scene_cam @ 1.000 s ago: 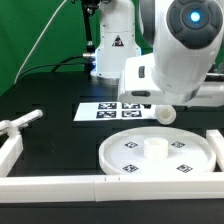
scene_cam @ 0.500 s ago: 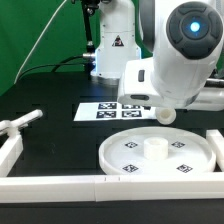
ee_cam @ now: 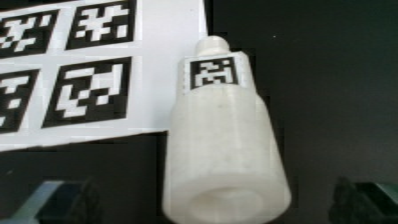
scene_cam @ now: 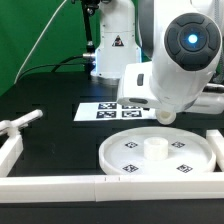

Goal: Assemble round table

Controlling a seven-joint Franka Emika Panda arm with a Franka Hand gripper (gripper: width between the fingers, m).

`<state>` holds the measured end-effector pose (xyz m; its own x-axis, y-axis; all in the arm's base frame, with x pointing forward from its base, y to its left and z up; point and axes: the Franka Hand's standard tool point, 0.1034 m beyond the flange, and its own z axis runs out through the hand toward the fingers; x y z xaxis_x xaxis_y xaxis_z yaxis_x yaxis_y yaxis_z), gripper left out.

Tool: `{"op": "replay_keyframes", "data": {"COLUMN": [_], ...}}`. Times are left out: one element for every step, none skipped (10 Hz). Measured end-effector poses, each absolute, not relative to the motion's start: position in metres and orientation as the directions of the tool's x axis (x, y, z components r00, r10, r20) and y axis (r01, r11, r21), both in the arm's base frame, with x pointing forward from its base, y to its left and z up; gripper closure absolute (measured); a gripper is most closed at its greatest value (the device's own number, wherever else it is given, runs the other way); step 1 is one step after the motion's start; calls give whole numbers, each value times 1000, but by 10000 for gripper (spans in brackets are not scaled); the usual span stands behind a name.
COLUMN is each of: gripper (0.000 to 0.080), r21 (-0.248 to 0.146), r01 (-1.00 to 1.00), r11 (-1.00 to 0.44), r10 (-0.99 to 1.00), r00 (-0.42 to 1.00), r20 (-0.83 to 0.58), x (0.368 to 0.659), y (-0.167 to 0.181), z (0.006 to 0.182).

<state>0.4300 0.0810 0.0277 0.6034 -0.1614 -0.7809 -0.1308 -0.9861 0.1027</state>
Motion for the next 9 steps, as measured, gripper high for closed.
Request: {"op": "replay_keyframes", "data": {"gripper": [151,151,151,151,151,151,278,400,400], "r21": [106,109,112,116,119,116,116,116,117], "r01": [-124,-121,-120,-117,-107,-105,-107,-107,-107], "r11": [-987,-987,-986,-986,-987,-988,-987,-987,-987], "r10": [-159,-160,-162,-163,-159,-156,-157,-157,-157], "r00": [594,590,585,587,591,591,590,590,590], "r20": [-788,-791,-795,-793,-791,-792,-792,-792,-792], "x": [420,413,408,404,404,404,404,404,404], "y": [83,83,82,82,86,87,86,86,86], "z": [23,18,15,11,10,10,10,10,10]}}
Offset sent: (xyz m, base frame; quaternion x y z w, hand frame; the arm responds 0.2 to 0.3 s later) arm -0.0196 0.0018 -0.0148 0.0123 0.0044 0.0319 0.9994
